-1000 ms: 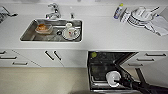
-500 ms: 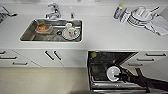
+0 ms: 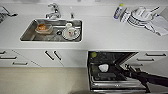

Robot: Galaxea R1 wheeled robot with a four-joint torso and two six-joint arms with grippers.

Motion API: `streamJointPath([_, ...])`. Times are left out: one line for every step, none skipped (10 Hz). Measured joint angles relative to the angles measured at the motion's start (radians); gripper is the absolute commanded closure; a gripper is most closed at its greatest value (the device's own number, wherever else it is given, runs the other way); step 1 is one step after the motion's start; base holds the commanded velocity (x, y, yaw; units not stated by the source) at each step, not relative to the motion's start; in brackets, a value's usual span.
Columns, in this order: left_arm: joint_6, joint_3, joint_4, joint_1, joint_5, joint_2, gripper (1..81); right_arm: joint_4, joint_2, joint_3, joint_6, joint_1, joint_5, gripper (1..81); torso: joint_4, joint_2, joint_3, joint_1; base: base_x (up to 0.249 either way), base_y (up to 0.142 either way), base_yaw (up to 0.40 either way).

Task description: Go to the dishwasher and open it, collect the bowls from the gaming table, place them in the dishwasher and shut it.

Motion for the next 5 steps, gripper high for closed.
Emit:
streamJointPath([0.0, 0.0, -0.004, 0.001, -0.001, 0.002, 1.0, 0.001, -0.006, 0.002, 0.0, -0.002, 0.0, 1.0, 0.0, 0.0, 0.0, 0.0, 0.0, 0.0, 0.0])
streamJointPath([0.0, 0.0, -0.005, 0.001, 0.0, 0.005, 1.0, 0.002, -0.015, 0.017, 0.0, -0.009, -0.001, 1.0, 0.0, 0.0, 0.0, 0.0, 0.0, 0.0, 0.0])
streamJointPath([0.001, 0.0, -0.005, 0.001, -0.001, 0.006, 1.0, 0.003, -0.032, 0.046, 0.0, -0.013, -0.02, 1.0, 0.0, 0.0, 0.0, 0.0, 0.0, 0.0, 0.0])
streamJointPath([0.001, 0.0, -0.006, 0.001, -0.001, 0.005, 1.0, 0.003, -0.061, 0.088, -0.001, -0.013, -0.051, 1.0, 0.0, 0.0, 0.0, 0.0, 0.0, 0.0, 0.0])
streamJointPath([0.001, 0.0, -0.007, 0.0, 0.0, 0.005, 1.0, 0.003, -0.092, 0.131, -0.003, -0.015, -0.086, 1.0, 0.0, 0.0, 0.0, 0.0, 0.0, 0.0, 0.0])
